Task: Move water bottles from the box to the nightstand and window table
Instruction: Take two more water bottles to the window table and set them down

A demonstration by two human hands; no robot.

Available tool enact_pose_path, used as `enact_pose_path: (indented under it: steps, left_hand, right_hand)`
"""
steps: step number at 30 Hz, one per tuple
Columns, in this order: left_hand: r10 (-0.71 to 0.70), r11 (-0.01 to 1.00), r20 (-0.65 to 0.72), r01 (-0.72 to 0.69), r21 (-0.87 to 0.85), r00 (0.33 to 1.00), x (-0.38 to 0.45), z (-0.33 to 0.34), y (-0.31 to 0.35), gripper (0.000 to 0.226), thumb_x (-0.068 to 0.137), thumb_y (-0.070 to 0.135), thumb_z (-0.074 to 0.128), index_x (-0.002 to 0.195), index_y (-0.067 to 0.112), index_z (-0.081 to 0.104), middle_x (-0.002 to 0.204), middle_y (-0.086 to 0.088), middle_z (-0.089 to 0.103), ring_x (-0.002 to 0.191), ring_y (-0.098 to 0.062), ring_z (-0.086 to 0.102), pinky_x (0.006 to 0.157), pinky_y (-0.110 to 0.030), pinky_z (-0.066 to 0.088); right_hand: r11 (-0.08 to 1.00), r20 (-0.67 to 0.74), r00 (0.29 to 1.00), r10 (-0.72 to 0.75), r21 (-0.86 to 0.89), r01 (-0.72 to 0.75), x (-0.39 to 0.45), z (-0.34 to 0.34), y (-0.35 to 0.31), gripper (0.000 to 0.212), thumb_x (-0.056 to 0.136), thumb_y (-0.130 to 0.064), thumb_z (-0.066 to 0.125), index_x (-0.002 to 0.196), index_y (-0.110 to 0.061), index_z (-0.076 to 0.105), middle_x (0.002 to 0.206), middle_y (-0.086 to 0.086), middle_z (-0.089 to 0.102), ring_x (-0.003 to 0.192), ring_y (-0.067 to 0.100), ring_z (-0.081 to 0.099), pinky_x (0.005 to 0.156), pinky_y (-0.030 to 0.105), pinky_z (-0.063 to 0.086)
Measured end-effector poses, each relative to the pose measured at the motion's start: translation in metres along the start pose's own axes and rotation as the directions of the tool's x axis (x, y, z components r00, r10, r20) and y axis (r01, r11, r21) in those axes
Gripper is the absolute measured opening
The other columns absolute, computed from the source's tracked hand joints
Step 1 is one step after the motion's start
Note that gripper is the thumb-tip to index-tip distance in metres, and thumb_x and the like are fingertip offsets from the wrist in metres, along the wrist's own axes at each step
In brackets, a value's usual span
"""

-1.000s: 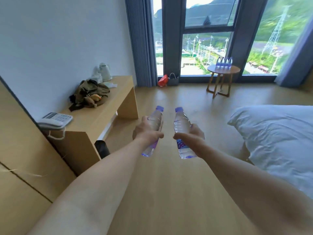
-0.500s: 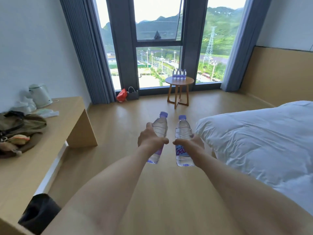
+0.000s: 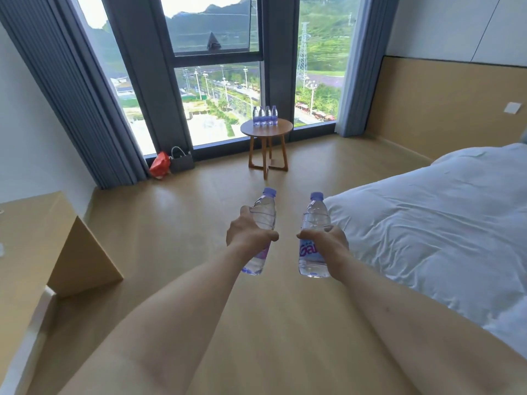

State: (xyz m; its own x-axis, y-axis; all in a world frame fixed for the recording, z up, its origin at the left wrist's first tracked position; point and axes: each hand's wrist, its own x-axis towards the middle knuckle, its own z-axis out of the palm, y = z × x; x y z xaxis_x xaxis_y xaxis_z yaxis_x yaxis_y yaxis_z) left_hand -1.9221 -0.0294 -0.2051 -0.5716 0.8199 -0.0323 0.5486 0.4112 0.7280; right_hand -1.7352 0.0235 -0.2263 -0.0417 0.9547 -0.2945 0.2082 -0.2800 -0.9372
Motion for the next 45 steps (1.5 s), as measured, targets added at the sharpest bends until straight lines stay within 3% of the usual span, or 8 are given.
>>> enact_pose_path:
  steps: [5, 11, 17, 23, 28, 34, 41, 45]
  left_hand:
    - [0.010, 0.998, 0.036, -0.013, 0.064, 0.999, 0.098, 0.036, 0.006, 0.071, 0.054, 0.045, 0.085, 0.110, 0.028, 0.045, 0.091, 0.003, 0.058, 0.083, -0.022, 0.061, 0.071, -0.032, 0.055]
    - [-0.012, 0.997, 0.032, 0.009, 0.076, 0.999, 0.240, 0.070, 0.046, 0.072, 0.056, 0.044, 0.087, 0.113, 0.027, 0.046, 0.097, 0.000, 0.062, 0.086, -0.022, 0.062, 0.068, -0.030, 0.052]
    - [-0.017, 0.998, 0.017, 0.016, 0.052, 1.000, 0.361, 0.084, 0.085, 0.073, 0.053, 0.046, 0.088, 0.110, 0.030, 0.045, 0.090, 0.005, 0.058, 0.079, -0.016, 0.059, 0.063, -0.028, 0.050]
    - [-0.034, 0.998, 0.014, 0.033, 0.061, 0.999, 0.472, 0.096, 0.092, 0.074, 0.052, 0.047, 0.087, 0.109, 0.030, 0.043, 0.086, 0.006, 0.055, 0.074, -0.014, 0.055, 0.059, -0.027, 0.046]
    - [0.004, 0.995, 0.028, -0.007, 0.104, 1.000, 0.587, 0.106, 0.085, 0.075, 0.053, 0.047, 0.086, 0.111, 0.030, 0.041, 0.091, 0.002, 0.055, 0.078, -0.020, 0.057, 0.057, -0.027, 0.044]
    - [0.023, 0.995, 0.049, -0.027, 0.096, 0.999, 0.741, 0.107, 0.091, 0.079, 0.051, 0.047, 0.087, 0.115, 0.031, 0.042, 0.090, 0.003, 0.056, 0.082, -0.022, 0.060, 0.066, -0.029, 0.051]
    - [0.061, 0.997, 0.083, -0.064, 0.043, 0.995, 0.893, 0.107, 0.124, 0.075, 0.051, 0.045, 0.087, 0.109, 0.031, 0.042, 0.085, 0.007, 0.054, 0.075, -0.016, 0.057, 0.064, -0.029, 0.050]
    - [0.066, 0.997, 0.097, -0.069, 0.032, 0.993, 0.969, 0.121, 0.142, 0.076, 0.050, 0.044, 0.088, 0.112, 0.026, 0.047, 0.098, -0.002, 0.062, 0.088, -0.025, 0.063, 0.075, -0.034, 0.057]
  right_hand:
    - [1.000, 0.028, 1.000, -0.007, 0.016, 0.007, 0.103, 0.029, -0.012, 0.052, 0.060, -0.027, 0.089, 0.104, -0.009, 0.069, 0.095, 0.017, 0.075, 0.085, 0.032, 0.075, 0.076, 0.045, 0.065]
    - [1.000, 0.083, 0.997, -0.006, 0.006, 0.006, 0.247, 0.054, -0.055, 0.042, 0.064, -0.029, 0.089, 0.095, -0.018, 0.063, 0.092, 0.013, 0.074, 0.083, 0.030, 0.074, 0.080, 0.046, 0.064]
    - [0.999, 0.105, 0.994, 0.008, 0.031, -0.012, 0.355, 0.080, -0.111, 0.056, 0.060, -0.030, 0.091, 0.105, -0.016, 0.061, 0.094, 0.010, 0.073, 0.079, 0.025, 0.074, 0.065, 0.036, 0.061]
    - [0.999, 0.107, 0.994, 0.039, 0.018, -0.041, 0.450, 0.122, -0.150, 0.075, 0.046, -0.040, 0.089, 0.109, -0.014, 0.061, 0.100, 0.012, 0.073, 0.086, 0.030, 0.074, 0.079, 0.048, 0.064]
    - [0.999, 0.085, 0.996, 0.033, 0.033, -0.036, 0.544, 0.175, -0.176, 0.074, 0.043, -0.046, 0.090, 0.106, -0.017, 0.063, 0.104, 0.013, 0.074, 0.092, 0.033, 0.074, 0.085, 0.054, 0.062]
    - [0.999, 0.043, 0.999, 0.034, 0.020, -0.035, 0.653, 0.243, -0.226, 0.073, 0.037, -0.047, 0.088, 0.099, -0.020, 0.060, 0.100, 0.010, 0.074, 0.087, 0.029, 0.075, 0.082, 0.050, 0.064]
    - [1.000, -0.001, 1.000, 0.019, 0.013, -0.019, 0.770, 0.292, -0.297, 0.070, 0.050, -0.036, 0.093, 0.109, -0.018, 0.060, 0.100, 0.007, 0.074, 0.084, 0.026, 0.076, 0.082, 0.046, 0.064]
    - [1.000, -0.012, 1.000, -0.007, 0.019, 0.007, 0.842, 0.306, -0.325, 0.056, 0.059, -0.029, 0.096, 0.093, -0.029, 0.052, 0.095, 0.002, 0.072, 0.079, 0.020, 0.075, 0.066, 0.033, 0.061]
